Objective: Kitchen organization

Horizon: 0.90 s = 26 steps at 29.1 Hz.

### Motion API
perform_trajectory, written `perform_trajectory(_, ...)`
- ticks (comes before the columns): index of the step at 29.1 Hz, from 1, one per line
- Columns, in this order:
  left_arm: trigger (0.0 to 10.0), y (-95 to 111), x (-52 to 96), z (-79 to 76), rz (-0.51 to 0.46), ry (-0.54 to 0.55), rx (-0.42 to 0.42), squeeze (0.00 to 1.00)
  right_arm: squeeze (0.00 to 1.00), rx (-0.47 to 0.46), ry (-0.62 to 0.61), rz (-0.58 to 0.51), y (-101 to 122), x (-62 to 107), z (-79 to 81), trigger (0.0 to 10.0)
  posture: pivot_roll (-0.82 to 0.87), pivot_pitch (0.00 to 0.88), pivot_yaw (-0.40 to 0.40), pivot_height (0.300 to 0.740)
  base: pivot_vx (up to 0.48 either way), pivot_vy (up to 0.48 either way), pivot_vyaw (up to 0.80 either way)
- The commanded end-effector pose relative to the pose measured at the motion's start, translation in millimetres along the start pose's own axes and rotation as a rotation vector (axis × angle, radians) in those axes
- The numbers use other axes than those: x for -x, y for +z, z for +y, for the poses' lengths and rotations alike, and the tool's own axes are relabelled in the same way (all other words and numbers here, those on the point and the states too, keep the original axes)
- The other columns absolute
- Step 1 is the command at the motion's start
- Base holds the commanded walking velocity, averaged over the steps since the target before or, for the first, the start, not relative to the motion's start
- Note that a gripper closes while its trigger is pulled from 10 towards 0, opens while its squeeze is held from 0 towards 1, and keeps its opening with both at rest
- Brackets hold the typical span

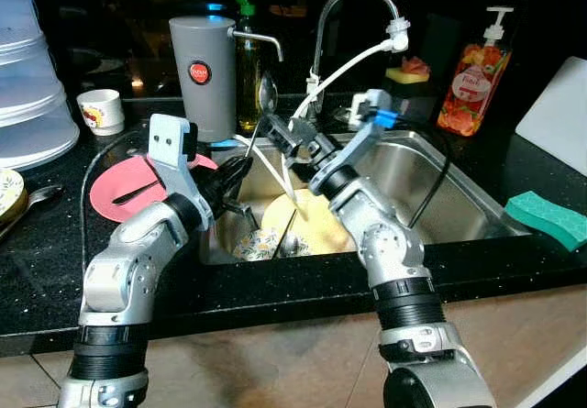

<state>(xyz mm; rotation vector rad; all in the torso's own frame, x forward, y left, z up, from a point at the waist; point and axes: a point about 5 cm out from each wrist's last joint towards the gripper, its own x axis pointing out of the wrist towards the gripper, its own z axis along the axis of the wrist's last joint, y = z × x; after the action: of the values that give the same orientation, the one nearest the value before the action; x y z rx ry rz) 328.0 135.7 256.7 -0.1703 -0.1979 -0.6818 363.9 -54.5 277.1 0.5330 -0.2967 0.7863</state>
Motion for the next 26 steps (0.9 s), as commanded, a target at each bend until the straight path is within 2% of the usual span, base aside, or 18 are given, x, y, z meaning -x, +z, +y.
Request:
perform_trajectory(1,0.0,1.7,-0.5,-4.5,-0.017,-0.022,0.017,0.00,0.00,0.006,0.022,0.025,-1.6,2.1,2.6,10.0,0.05,0.026,-0.006,0.740,0.000,0.000,0.00)
perform_trajectory(11,0.0,-4.4,-1.7,-12.1,0.002,-0.074,0.049,0.00,0.00,-0.007,0.032,0.061,-5.2,3.8,5.6,10.0,0.05,0.026,-0.006,0.740,0.000,0.000,0.00)
perform_trajectory(12,0.0,-4.7,-1.6,-12.2,0.004,-0.077,0.050,0.00,0.00,-0.010,0.025,0.058,-4.8,4.1,4.7,7.1,0.05,0.026,-0.004,0.740,0.000,0.000,0.00)
perform_trajectory(13,0.0,-5.0,-1.4,-12.4,0.006,-0.081,0.050,0.00,0.00,-0.013,0.015,0.054,-4.2,4.3,3.2,1.9,0.05,0.026,-0.004,0.740,0.000,0.000,0.00)
perform_trajectory(14,0.0,-5.3,-1.1,-12.3,0.009,-0.082,0.050,0.00,0.00,-0.017,0.010,0.051,-3.4,4.6,2.2,0.0,0.05,0.026,-0.004,0.740,0.000,0.000,0.00)
perform_trajectory(26,0.0,-6.3,0.0,-11.1,0.025,-0.088,0.050,0.00,0.00,-0.042,-0.003,0.026,1.0,5.7,-0.3,0.0,0.05,0.026,-0.004,0.740,0.000,0.000,0.00)
